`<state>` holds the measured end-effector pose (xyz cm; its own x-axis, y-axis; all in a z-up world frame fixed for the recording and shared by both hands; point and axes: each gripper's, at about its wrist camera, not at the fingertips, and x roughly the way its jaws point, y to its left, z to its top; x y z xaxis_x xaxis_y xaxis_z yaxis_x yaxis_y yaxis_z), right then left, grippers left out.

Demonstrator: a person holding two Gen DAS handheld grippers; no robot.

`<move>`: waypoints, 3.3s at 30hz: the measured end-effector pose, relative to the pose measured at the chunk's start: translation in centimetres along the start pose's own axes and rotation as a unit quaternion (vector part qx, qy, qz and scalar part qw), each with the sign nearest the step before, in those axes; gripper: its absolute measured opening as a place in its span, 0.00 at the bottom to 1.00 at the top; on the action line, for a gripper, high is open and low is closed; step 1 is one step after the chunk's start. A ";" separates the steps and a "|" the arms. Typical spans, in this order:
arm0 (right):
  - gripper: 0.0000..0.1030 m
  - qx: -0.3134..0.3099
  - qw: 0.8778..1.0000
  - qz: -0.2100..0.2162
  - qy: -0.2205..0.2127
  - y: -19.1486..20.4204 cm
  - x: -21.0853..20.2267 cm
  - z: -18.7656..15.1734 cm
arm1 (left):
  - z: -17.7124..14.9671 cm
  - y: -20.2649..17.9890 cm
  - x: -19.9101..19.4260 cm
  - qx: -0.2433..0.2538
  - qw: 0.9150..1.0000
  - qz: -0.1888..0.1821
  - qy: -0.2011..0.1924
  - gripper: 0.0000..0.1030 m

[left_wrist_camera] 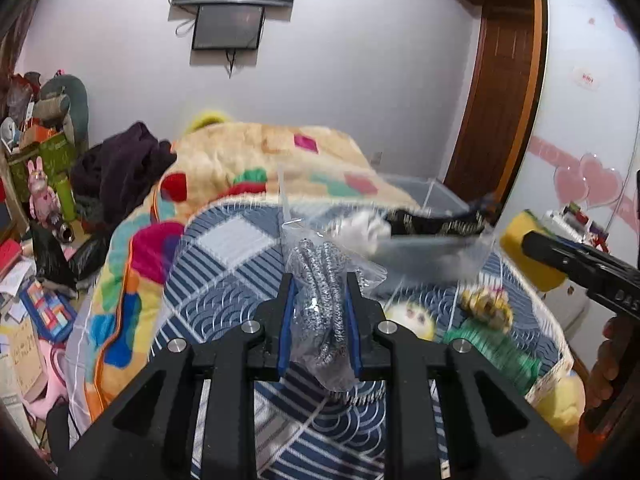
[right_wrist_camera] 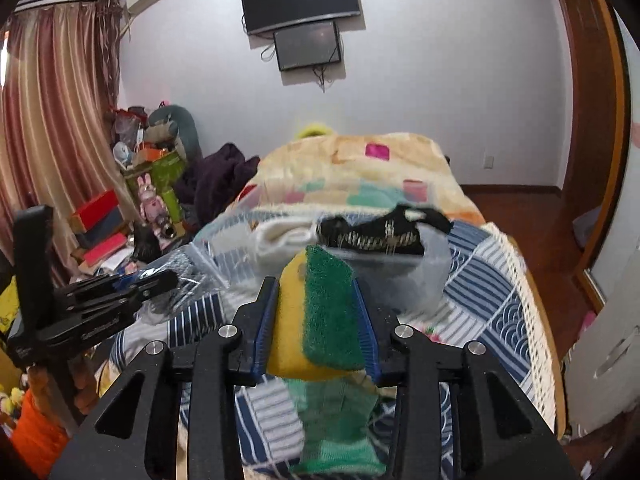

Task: Organize soft objects
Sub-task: 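Lower the steel-wool bag in with the left while the right places the sponge inside, then grasp the yellow face-ball toy with the left gripper while the right grasps the floral cloth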

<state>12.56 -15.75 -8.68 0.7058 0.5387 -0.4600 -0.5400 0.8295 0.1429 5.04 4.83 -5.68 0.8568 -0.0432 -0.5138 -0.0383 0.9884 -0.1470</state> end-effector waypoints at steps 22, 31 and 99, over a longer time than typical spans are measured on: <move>0.33 -0.021 1.000 -0.012 -0.005 0.8 6.0 6.5 | 6.3 -0.4 6.9 0.020 0.999 0.026 -0.004 0.22; 0.33 -0.031 0.997 -0.017 0.062 0.1 10.2 6.2 | 6.4 0.1 10.9 0.027 0.998 0.042 0.029 0.22; 0.78 0.020 0.989 -0.058 0.133 -4.6 4.7 -4.5 | -3.7 -6.1 7.3 0.054 0.993 -0.048 0.092 0.69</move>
<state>16.33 -17.72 -15.47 0.6143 0.3859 -0.6883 -0.4397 0.8917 0.1075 9.61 -2.00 -11.61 0.7457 -0.1540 -0.6483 0.1027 0.9879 -0.1165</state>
